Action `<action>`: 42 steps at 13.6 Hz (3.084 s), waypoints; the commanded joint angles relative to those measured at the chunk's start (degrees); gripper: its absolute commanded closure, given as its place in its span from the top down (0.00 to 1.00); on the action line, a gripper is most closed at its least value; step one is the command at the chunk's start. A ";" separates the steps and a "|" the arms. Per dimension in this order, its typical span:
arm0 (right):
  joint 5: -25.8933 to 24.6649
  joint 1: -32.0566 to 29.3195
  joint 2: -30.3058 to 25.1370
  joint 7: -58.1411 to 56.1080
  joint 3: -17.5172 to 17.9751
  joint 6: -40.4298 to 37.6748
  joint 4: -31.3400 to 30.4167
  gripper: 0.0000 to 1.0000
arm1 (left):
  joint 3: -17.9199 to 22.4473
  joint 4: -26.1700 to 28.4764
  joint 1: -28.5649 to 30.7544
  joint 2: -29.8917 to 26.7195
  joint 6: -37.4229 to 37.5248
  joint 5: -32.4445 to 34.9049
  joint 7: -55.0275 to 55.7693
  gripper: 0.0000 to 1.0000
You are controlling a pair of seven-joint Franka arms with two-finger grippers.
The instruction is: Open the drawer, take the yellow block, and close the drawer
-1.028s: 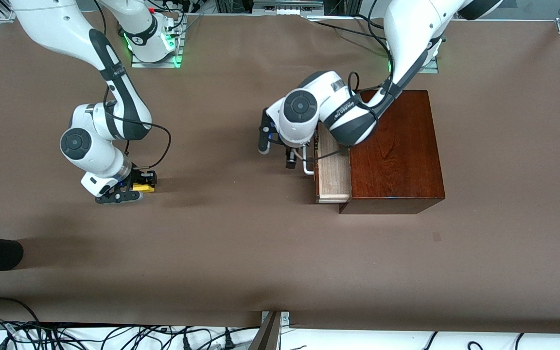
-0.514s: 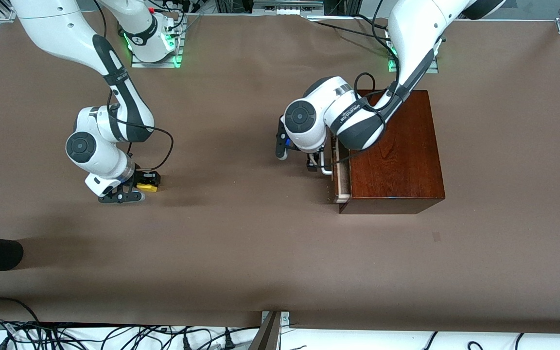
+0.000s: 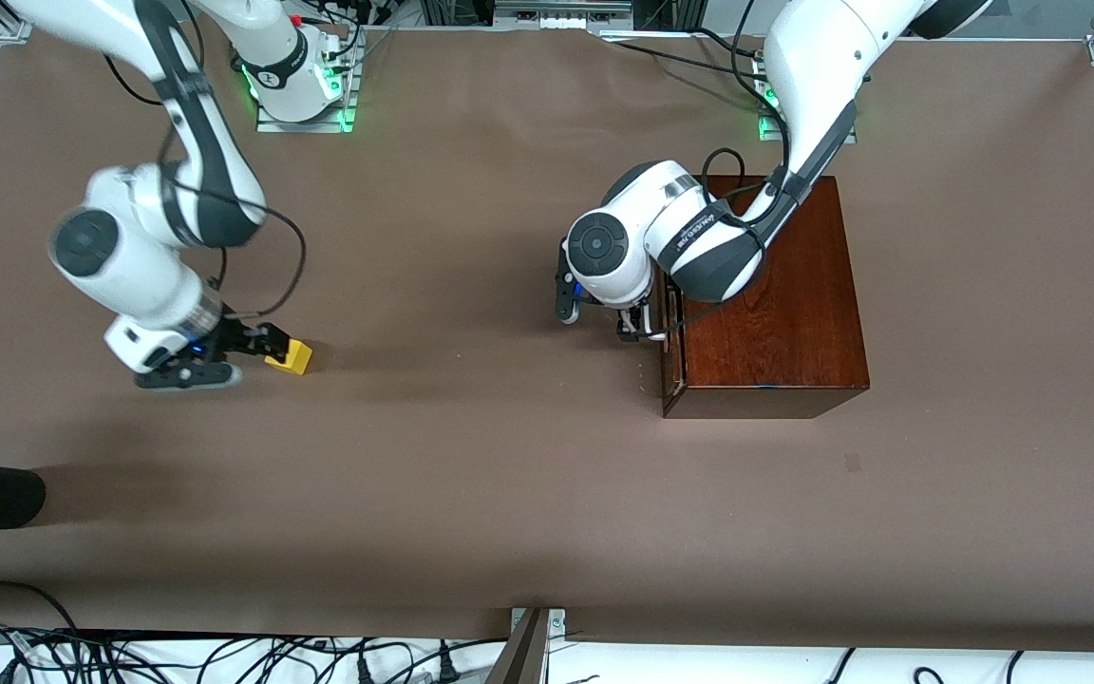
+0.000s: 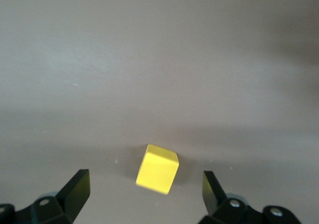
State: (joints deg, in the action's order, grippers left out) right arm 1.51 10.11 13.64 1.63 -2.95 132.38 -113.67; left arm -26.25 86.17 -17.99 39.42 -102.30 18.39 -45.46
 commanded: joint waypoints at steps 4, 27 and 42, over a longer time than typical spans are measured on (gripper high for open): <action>0.42 -1.23 -4.22 -0.49 1.19 -4.92 0.03 1.00 | 0.24 0.23 0.59 -1.89 3.25 2.08 0.37 1.00; -1.60 -0.71 -11.44 -0.67 1.45 -37.54 24.55 1.00 | -0.11 -11.71 19.46 -19.21 17.46 -9.78 6.26 1.00; -1.60 -0.79 -9.86 -0.75 1.19 -39.48 27.01 1.00 | 21.32 5.41 16.85 -39.59 13.44 -16.02 23.03 1.00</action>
State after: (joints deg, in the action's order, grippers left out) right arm 0.47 9.80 3.31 1.33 -2.20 94.02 -88.32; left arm -7.13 86.48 -0.23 3.55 -87.10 4.02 -27.48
